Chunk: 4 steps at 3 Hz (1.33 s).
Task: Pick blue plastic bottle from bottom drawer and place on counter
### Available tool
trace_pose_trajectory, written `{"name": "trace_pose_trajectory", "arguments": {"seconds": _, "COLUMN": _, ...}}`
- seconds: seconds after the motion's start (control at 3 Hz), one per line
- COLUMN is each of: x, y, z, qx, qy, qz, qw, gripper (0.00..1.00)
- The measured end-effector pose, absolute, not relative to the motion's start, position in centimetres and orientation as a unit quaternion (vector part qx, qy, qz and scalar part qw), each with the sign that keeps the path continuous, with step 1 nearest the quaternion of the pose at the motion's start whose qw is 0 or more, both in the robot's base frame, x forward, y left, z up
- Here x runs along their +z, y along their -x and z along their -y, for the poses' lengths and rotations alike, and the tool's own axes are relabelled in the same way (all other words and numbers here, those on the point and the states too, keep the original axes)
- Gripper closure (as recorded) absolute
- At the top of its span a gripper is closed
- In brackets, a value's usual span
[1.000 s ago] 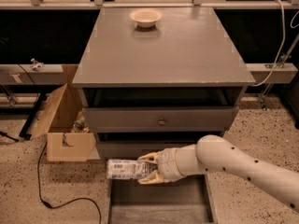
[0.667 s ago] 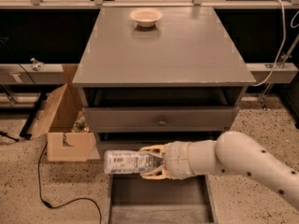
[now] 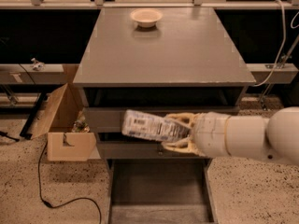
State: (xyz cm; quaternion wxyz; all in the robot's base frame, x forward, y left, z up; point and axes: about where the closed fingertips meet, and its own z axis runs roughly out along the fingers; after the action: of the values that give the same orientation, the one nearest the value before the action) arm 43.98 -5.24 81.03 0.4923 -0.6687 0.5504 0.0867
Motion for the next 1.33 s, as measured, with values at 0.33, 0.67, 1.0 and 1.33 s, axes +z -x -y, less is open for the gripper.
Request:
{"name": "trace_pose_trajectory", "arguments": {"seconds": 0.33, "x": 87.9, "y": -47.7, "z": 9.3, "qx": 0.046, "qy": 0.62, "qz": -0.593, "qw": 0.513, "gripper": 1.0}}
{"name": "trace_pose_trajectory", "arguments": {"seconds": 0.67, "x": 87.9, "y": -47.7, "z": 9.3, "qx": 0.046, "qy": 0.62, "qz": -0.593, "qw": 0.513, "gripper": 1.0}}
{"name": "trace_pose_trajectory", "arguments": {"seconds": 1.0, "x": 89.7, "y": -51.6, "z": 10.7, "qx": 0.016, "qy": 0.62, "qz": -0.599, "qw": 0.506, "gripper": 1.0}}
{"name": "trace_pose_trajectory", "arguments": {"seconds": 1.33, "x": 91.8, "y": -56.8, "z": 12.7, "qx": -0.019, "qy": 0.615, "qz": -0.61, "qw": 0.499, "gripper": 1.0}}
